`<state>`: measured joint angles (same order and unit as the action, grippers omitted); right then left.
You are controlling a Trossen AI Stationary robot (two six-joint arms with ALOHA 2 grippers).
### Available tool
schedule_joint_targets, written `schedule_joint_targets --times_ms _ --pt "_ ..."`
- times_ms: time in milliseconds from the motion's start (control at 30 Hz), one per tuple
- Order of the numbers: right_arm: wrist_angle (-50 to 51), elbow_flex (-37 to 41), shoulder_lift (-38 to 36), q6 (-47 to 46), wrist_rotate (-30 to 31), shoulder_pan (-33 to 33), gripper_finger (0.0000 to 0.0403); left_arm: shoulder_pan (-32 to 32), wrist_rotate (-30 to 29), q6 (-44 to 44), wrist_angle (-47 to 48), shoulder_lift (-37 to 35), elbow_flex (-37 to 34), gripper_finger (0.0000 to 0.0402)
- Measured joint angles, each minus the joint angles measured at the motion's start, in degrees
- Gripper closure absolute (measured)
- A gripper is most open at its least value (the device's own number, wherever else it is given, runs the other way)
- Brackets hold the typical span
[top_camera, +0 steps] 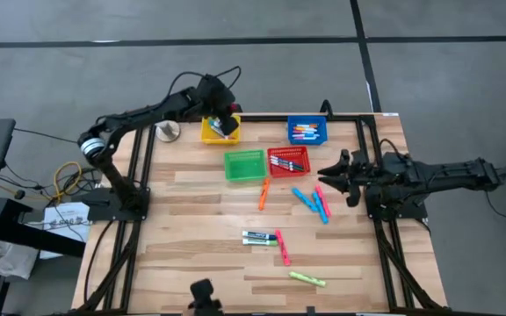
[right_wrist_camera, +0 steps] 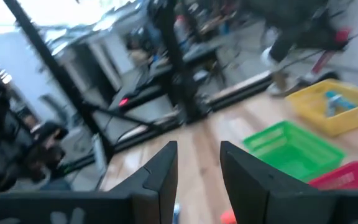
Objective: Pick & Place Markers
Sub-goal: Put the large red marker pen into the yellow bin
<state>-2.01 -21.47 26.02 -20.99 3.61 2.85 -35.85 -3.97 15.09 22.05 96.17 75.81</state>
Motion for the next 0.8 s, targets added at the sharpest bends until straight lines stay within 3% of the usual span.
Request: schedule_joint_targets --times_ms 333,800 --pt "-5.7 4.4 -5.6 0.0 10.3 0.0 0.0292 -4.0 1.2 14.4 0.7 7.5 0.5 0.0336" --pt "-7.1 4.7 -5.9 -0.1 14.6 0.0 0.0292 -3.1 2.7 24.0 2.7 11.6 0.5 0.0336"
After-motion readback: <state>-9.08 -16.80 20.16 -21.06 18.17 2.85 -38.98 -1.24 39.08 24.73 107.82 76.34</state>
